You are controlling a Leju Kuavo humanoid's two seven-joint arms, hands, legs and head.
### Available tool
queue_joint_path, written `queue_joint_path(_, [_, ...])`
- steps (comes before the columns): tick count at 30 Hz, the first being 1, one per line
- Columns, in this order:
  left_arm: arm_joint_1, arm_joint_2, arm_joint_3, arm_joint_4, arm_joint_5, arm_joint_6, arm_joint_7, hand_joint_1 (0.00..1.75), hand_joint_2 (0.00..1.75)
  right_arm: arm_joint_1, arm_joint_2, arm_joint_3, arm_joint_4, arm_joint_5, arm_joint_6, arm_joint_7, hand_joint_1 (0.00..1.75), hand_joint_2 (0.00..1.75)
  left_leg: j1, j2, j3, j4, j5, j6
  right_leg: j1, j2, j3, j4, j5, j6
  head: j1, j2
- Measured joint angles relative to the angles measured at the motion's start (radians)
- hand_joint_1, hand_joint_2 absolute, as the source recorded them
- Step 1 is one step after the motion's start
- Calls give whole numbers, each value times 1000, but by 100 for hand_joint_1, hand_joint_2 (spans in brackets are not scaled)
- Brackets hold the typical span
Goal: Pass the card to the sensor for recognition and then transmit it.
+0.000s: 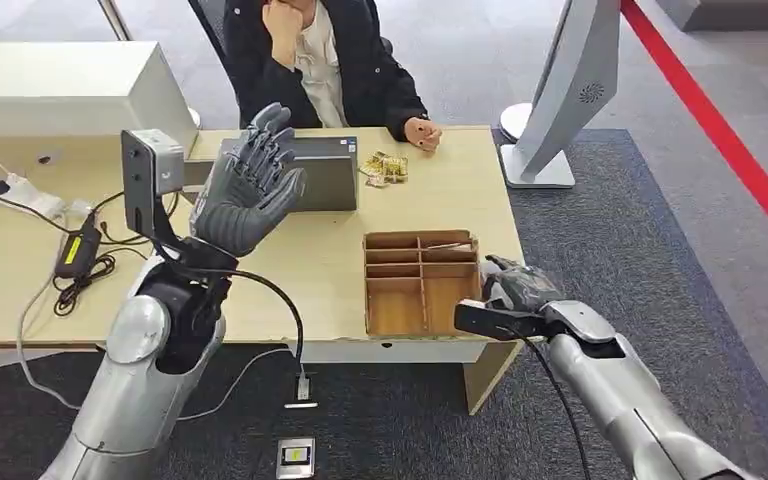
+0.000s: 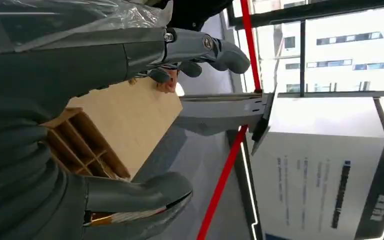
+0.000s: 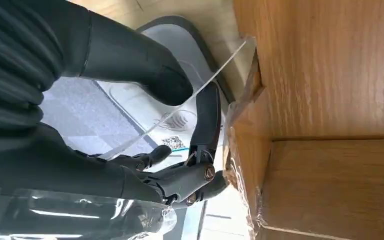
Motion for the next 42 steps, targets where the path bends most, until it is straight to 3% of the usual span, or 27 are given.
queue_joint_path(11, [0, 0, 0, 0, 1, -1, 7, 0, 175, -1, 3, 5, -5, -16, 16, 27, 175, 175, 0, 0, 1, 0, 0, 0, 0, 0, 1, 0, 0, 0, 0, 0])
queue_joint_path(15, [0, 0, 1, 0, 1, -3, 14, 0, 175, -20, -13, 2, -17, -16, -12, 56, 175, 175, 0, 0, 1, 0, 0, 0, -1, 0, 1, 0, 0, 0, 0, 0])
queue_joint_path(24, [0, 1, 1, 0, 1, -4, 15, 0, 175, -94, -57, -16, -45, 31, -71, 57, 175, 175, -1, 0, 0, 0, 0, 0, -1, 0, 0, 0, 0, 0, 0, 0])
queue_joint_path(35, [-1, -1, -3, 2, 0, 0, -23, 0, 175, -361, -73, -29, -13, 110, -124, -55, 175, 175, -1, 0, 0, 0, 0, 0, -1, 1, 0, 1, 0, 0, 0, 0])
queue_joint_path(42, [-16, -19, -5, 19, 7, -20, -61, 0, 175, -508, 4, -7, 69, 138, -131, -144, 175, 175, -1, 1, 0, 0, 0, 0, -1, 1, -1, 1, 0, 0, 0, 0])
